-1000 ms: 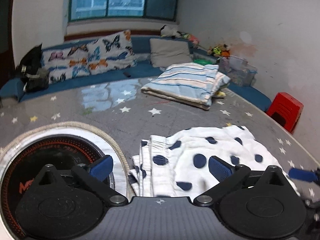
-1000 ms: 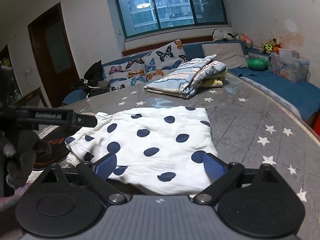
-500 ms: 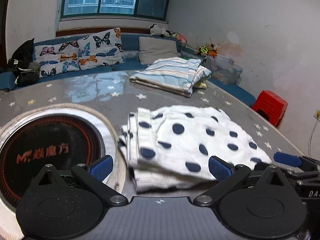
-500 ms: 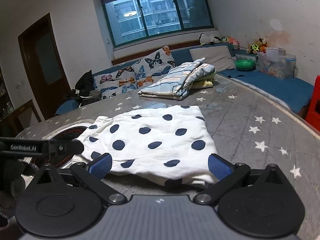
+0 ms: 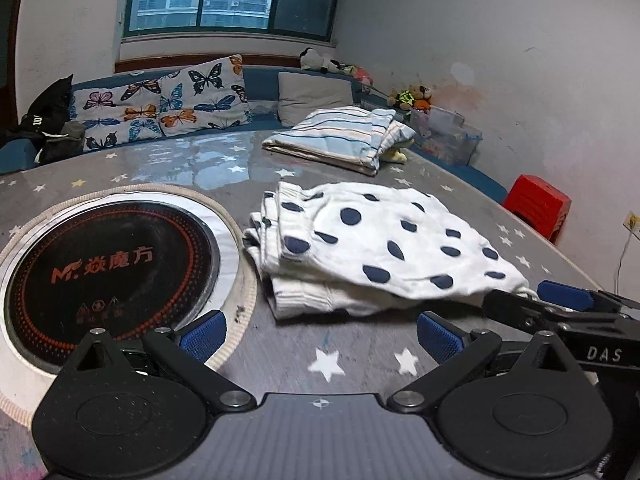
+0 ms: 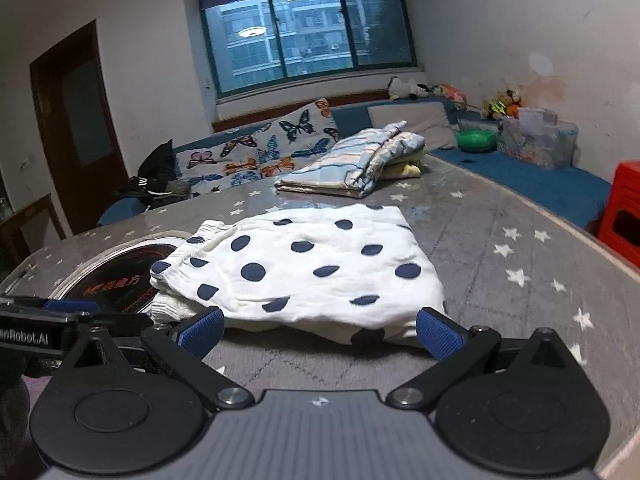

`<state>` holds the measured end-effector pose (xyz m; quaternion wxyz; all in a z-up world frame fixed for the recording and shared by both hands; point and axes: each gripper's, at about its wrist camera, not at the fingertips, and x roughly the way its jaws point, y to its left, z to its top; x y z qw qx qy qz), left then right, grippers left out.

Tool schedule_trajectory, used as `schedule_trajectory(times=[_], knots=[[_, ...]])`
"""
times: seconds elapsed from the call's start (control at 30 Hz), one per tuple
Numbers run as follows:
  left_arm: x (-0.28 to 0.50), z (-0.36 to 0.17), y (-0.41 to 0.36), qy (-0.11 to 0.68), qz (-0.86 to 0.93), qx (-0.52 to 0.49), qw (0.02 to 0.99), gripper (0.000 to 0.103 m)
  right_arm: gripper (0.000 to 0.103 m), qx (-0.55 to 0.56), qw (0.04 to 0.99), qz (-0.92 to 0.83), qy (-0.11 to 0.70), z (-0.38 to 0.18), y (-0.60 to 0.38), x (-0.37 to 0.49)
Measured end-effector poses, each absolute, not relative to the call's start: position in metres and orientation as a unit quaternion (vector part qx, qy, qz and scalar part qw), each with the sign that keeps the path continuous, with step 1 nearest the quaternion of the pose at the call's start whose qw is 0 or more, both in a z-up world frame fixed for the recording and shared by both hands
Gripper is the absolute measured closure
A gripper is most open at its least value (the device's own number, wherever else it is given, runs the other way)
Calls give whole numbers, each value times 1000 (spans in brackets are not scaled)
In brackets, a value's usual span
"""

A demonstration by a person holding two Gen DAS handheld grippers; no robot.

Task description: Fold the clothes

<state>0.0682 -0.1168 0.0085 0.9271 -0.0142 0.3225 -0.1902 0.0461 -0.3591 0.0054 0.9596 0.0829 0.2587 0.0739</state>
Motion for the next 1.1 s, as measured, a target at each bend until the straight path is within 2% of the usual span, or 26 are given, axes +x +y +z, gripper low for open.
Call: schedule_trajectory(times=[1.1], knots=[[51,-5,-123,344,-188,1,920,0,0,86,949,15,304,-9,-355,40]])
